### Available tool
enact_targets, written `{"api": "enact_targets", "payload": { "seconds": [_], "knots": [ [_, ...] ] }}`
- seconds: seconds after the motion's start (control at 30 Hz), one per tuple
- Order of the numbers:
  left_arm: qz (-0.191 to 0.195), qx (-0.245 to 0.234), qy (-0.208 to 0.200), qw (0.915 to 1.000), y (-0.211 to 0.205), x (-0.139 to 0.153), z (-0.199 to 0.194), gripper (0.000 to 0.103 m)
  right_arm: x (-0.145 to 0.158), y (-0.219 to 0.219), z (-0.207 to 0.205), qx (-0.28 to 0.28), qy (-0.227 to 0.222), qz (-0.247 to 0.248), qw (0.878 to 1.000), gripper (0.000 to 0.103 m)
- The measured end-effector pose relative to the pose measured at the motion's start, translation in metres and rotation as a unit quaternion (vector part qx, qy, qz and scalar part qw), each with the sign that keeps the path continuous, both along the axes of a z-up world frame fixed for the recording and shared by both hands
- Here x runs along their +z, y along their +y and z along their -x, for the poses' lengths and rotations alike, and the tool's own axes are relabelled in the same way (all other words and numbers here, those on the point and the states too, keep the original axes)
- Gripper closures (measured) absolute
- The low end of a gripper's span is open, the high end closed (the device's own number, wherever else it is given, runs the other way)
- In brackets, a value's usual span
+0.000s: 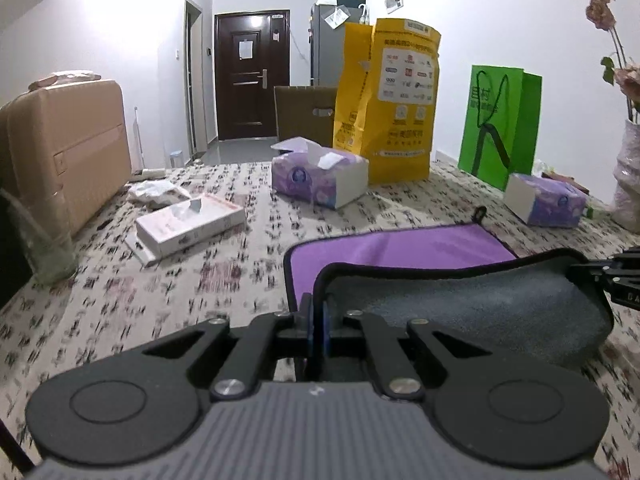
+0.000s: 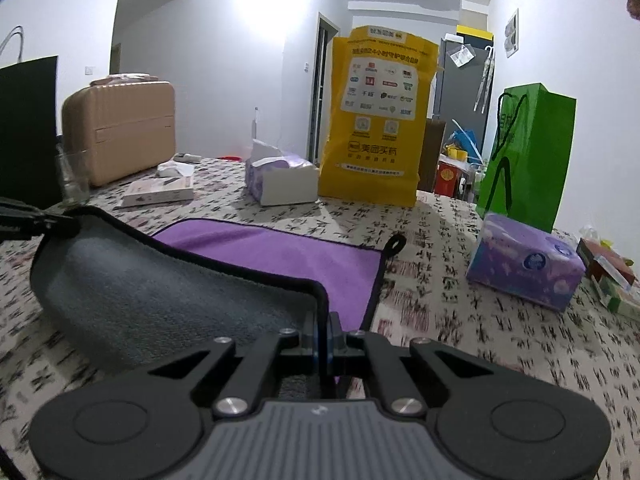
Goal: Fold towel
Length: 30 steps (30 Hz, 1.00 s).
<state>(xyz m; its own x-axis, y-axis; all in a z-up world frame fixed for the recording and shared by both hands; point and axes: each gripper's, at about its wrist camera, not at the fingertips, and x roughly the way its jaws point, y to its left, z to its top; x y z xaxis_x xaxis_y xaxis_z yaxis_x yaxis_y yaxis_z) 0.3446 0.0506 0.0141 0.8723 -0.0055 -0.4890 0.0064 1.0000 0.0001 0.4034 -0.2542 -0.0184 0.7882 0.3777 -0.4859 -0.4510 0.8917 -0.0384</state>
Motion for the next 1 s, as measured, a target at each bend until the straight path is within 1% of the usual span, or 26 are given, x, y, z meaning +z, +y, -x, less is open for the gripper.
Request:
{"api": "enact_targets", "payload": {
  "seconds": [0.17, 0.33, 0.6, 0.77, 1.0],
  "knots": [
    [0.003, 0.001, 0.01, 0.9999, 0.006, 0.001, -0.035, 0.098, -0.001, 0.005, -0.032, 0.002, 0.002, 0.005, 1.0, 0.099],
    [0.003, 0.004, 0.033, 0.9994, 0.013, -0.003, -0.077, 0.098, 0.001, 0.009, -0.07, 0.003, 0.006, 0.011, 1.0, 0.099],
    [0.024, 0.013, 0.065, 0.9975, 0.024, -0.008, -0.139, 0.098, -0.01, 0.018, -0.133, 0.005, 0.028, 0.018, 0.999, 0.099],
    [0.024, 0.019, 0.072, 0.9969, 0.028, -0.016, -0.164, 0.098, -0.014, 0.023, -0.159, 0.006, 0.033, 0.021, 0.999, 0.099],
    [0.024, 0.026, 0.093, 0.995, 0.03, -0.035, -0.182, 0.098, -0.026, 0.026, -0.181, 0.004, 0.047, 0.022, 0.999, 0.098]
  ]
}}
